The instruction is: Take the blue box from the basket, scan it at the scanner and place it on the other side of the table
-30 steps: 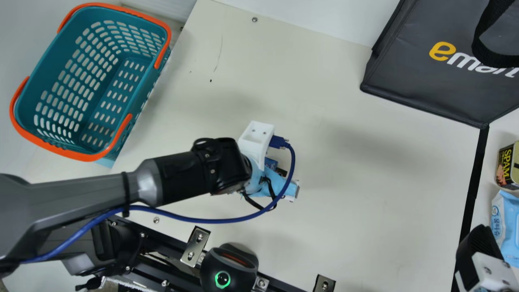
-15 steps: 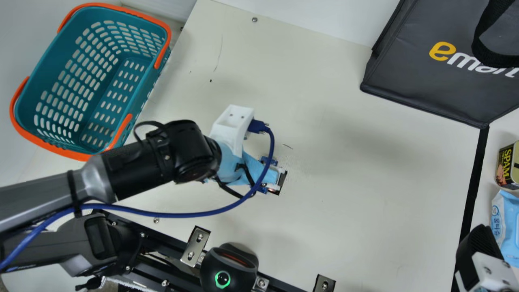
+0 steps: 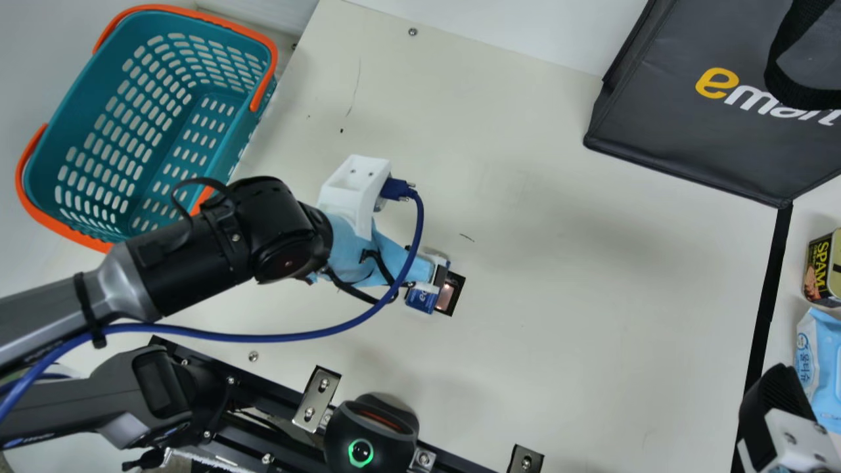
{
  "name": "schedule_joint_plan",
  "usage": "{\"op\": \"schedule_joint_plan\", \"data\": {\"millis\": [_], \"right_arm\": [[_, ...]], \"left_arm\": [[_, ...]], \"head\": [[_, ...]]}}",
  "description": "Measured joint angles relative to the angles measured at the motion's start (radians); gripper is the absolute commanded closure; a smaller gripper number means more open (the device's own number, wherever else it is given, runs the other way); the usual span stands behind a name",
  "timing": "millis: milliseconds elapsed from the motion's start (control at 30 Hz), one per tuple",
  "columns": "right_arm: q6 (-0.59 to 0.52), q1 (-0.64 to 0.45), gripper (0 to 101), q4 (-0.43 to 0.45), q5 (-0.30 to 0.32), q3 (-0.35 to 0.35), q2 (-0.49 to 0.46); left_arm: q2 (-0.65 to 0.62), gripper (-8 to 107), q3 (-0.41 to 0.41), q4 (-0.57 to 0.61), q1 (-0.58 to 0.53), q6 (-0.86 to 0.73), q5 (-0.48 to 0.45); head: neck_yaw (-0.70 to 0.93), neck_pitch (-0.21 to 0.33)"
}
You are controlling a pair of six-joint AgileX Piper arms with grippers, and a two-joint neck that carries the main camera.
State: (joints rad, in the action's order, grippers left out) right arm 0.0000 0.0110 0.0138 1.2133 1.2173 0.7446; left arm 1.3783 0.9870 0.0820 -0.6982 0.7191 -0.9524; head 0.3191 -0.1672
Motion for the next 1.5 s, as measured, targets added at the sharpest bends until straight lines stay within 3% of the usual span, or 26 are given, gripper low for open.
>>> {"op": "schedule_joint_plan", "data": {"millis": [567, 1500], "right_arm": [[0.000, 0.000, 6, 0.000, 0.001, 0.000, 0.000], [0.000, 0.000, 6, 0.000, 0.001, 0.000, 0.000]], "left_arm": [[0.000, 9, 0.000, 0.000, 0.000, 0.000, 0.000], [0.022, 9, 0.000, 0.034, 0.013, -0.059, 0.014]], "head": [[-0.342, 0.000], [-0.348, 0.000]]}}
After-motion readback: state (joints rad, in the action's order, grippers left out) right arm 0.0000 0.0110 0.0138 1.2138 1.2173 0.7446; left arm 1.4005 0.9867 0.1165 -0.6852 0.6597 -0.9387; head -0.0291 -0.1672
